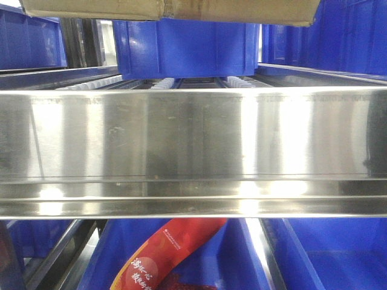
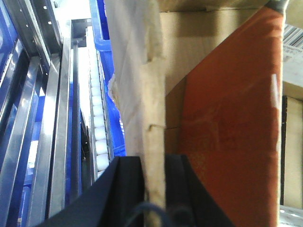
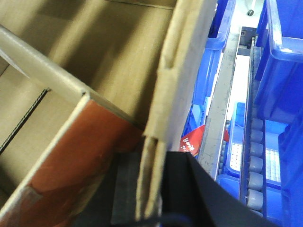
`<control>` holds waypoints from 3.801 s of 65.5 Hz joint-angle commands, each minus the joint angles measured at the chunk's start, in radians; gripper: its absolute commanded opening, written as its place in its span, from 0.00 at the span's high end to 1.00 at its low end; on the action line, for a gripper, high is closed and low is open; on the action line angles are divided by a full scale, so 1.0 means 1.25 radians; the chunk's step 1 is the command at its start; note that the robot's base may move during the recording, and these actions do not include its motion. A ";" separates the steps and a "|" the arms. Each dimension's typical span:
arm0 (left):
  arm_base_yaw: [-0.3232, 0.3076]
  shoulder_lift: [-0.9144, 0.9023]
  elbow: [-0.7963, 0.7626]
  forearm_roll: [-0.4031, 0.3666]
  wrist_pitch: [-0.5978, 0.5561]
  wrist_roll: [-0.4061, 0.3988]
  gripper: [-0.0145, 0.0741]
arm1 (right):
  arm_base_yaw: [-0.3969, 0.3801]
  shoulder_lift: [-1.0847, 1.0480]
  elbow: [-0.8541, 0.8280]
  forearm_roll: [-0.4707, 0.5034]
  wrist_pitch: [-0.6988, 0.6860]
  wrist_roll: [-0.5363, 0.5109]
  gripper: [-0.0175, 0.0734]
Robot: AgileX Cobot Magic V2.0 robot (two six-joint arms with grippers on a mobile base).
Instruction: Stack two boxes on right shelf middle
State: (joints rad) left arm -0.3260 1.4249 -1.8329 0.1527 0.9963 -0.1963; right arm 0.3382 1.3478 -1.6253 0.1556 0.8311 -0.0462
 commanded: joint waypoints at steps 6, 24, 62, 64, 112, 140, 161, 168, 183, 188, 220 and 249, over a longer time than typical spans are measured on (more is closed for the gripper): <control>0.004 -0.008 -0.014 -0.005 -0.059 0.001 0.96 | -0.004 -0.009 -0.008 -0.002 -0.025 -0.013 0.98; 0.004 -0.008 -0.014 -0.005 -0.059 0.001 0.96 | -0.004 -0.009 -0.008 -0.002 -0.025 -0.013 0.98; 0.004 -0.008 -0.014 -0.005 -0.071 0.001 0.96 | -0.004 -0.009 -0.008 -0.002 -0.027 -0.013 0.98; 0.004 -0.006 -0.014 -0.005 -0.087 0.001 0.96 | -0.004 -0.009 -0.008 -0.002 -0.034 -0.013 0.98; 0.004 0.133 -0.012 0.039 0.180 0.010 0.91 | -0.004 0.109 0.000 -0.002 0.103 -0.013 0.92; 0.003 0.121 -0.012 0.039 0.180 0.010 0.22 | -0.004 0.096 0.000 -0.002 0.100 -0.013 0.21; 0.001 0.022 -0.012 0.039 0.180 0.010 0.60 | -0.004 -0.003 0.002 -0.002 0.059 -0.013 0.67; 0.001 -0.026 0.011 0.038 0.180 0.010 0.83 | -0.004 -0.047 0.022 -0.002 0.055 -0.013 0.93; 0.001 -0.190 0.212 0.033 0.058 0.010 0.96 | -0.004 -0.171 0.214 -0.004 -0.056 -0.028 0.98; 0.001 -0.251 0.310 0.033 -0.009 0.010 0.96 | -0.004 -0.214 0.286 -0.004 -0.105 -0.051 0.98; 0.001 -0.795 0.989 0.028 -0.525 0.010 0.96 | -0.004 -0.556 0.819 -0.004 -0.448 -0.102 0.98; 0.001 -0.987 1.128 0.028 -0.559 0.010 0.96 | -0.004 -0.647 0.946 -0.004 -0.594 -0.102 0.98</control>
State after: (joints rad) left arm -0.3260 0.2040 -0.4240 0.1936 0.3238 -0.1843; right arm 0.3382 0.5450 -0.4457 0.1577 0.1335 -0.1668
